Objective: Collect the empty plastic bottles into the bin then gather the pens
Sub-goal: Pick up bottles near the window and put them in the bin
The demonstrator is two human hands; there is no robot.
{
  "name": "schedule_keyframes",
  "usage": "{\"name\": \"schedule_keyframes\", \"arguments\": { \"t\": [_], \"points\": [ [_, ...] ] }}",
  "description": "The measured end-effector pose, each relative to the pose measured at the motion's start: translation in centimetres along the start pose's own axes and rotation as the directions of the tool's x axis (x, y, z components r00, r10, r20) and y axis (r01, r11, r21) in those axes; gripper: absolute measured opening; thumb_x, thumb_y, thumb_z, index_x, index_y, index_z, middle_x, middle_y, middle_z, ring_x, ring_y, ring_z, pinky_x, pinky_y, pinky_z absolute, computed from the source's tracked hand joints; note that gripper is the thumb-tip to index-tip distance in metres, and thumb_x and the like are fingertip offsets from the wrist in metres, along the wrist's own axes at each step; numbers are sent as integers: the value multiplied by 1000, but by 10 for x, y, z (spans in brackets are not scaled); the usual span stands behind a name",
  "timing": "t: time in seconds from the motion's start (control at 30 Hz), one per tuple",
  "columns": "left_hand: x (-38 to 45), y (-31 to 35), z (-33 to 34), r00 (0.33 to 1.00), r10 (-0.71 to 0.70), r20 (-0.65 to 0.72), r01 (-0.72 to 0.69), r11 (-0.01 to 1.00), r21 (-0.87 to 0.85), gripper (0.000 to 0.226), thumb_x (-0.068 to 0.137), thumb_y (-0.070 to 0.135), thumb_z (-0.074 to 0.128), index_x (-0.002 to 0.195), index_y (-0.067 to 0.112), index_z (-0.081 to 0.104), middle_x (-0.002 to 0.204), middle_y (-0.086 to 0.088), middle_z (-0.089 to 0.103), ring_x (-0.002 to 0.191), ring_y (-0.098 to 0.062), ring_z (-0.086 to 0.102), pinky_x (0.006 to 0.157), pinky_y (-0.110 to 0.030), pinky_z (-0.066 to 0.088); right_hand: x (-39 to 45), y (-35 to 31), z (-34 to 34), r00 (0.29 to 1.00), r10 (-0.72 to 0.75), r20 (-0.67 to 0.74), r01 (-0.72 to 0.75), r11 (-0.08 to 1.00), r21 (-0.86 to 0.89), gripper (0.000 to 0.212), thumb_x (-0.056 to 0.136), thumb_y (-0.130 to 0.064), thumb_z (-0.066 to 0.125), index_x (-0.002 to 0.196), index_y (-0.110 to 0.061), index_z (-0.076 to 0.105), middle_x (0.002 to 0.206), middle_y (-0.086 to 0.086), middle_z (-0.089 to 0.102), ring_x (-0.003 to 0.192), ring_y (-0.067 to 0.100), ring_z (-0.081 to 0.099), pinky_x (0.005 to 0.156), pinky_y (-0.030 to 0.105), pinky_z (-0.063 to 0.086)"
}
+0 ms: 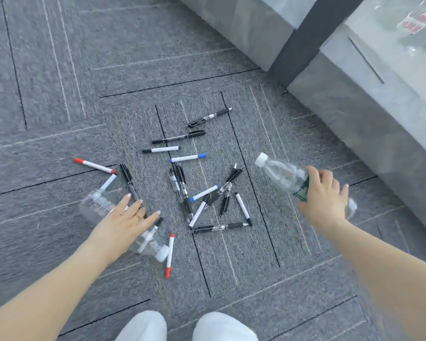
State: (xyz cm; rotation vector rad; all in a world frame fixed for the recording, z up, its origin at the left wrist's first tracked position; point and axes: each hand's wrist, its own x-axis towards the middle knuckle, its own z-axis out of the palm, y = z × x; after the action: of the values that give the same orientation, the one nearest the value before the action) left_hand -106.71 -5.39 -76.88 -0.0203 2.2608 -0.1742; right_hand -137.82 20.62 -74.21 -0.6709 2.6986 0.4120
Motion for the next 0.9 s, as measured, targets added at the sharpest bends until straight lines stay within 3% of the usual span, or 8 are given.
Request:
{"name": "schedule_keyframes", "arguments": {
  "t": [0.2, 0.27, 0.33, 0.4, 0.47, 0.53, 0.77, 0.9],
  "points": [
    [-20, -2, -2, 994, -53, -93, 45, 995, -84, 77, 86, 36, 57, 146, 11, 16, 148, -10, 34, 143, -29, 18, 115, -52, -2, -10, -17, -42, 998, -49, -42, 52, 997, 52, 82, 72, -12, 72, 139, -19, 25, 131, 13, 36, 123, 37, 39, 113, 57, 14],
    [-42, -9, -9, 982, -93, -165, 68, 986, -149, 86, 57, 45, 82, 128, 9, 49, 125, -11, 59, 127, -30, 47, 111, -55, 20, -20, -22, -57, 998, -51, -37, 54, 997, 63, 84, 71, -12, 74, 139, -19, 25, 132, 14, 36, 124, 38, 38, 113, 57, 15],
    [-65, -16, -11, 960, -140, -243, 75, 963, -259, 92, 23, 47, 91, 102, 7, 66, 94, -10, 71, 99, -31, 66, 100, -56, 35, -34, -28, -74, 998, -60, -26, 62, 995, 75, 85, 72, -13, 75, 140, -18, 24, 133, 14, 35, 125, 38, 38, 113, 57, 15],
    [-92, -21, -23, 939, -251, -233, 139, 901, -412, 90, 28, 49, 90, 105, 8, 65, 97, -9, 70, 102, -30, 65, 102, -56, 27, -51, -35, -95, 997, -80, -15, 81, 993, 82, 86, 72, -13, 75, 141, -17, 23, 133, 14, 35, 125, 38, 38, 113, 57, 16],
    [-125, -25, -45, 908, -391, -151, 239, 779, -580, 87, 56, 53, 79, 127, 13, 49, 124, -6, 60, 127, -26, 47, 111, -54, 15, -68, -44, -121, 994, -105, -12, 106, 990, 92, 87, 72, -13, 74, 142, -17, 22, 133, 13, 35, 125, 38, 39, 113, 56, 17],
    [-162, -30, -68, 862, -497, -98, 302, 658, -690, 83, 71, 58, 66, 137, 19, 33, 140, -1, 46, 138, -20, 30, 115, -48, 6, -85, -57, -154, 990, -139, -22, 141, 984, 110, 88, 71, -15, 75, 142, -17, 22, 132, 12, 36, 124, 36, 40, 112, 56, 19],
    [-312, -73, -155, 705, -709, 14, 293, 274, -916, 83, 72, 55, 67, 138, 22, 27, 137, -1, 47, 131, -21, 39, 117, -43, 6, -139, -121, -316, 928, -346, -136, 365, 917, 160, 82, 73, -21, 72, 142, -17, 28, 131, 9, 37, 120, 34, 42, 110, 52, 24],
    [-403, -103, -211, 547, -837, 14, 243, 143, -960, 82, 71, 50, 72, 136, 19, 32, 134, 0, 49, 132, -21, 36, 116, -43, 4, -182, -154, -417, 806, -557, -203, 576, 816, 48, 83, 67, -21, 77, 139, -20, 35, 129, 7, 43, 118, 32, 46, 110, 51, 27]
  ]
}}
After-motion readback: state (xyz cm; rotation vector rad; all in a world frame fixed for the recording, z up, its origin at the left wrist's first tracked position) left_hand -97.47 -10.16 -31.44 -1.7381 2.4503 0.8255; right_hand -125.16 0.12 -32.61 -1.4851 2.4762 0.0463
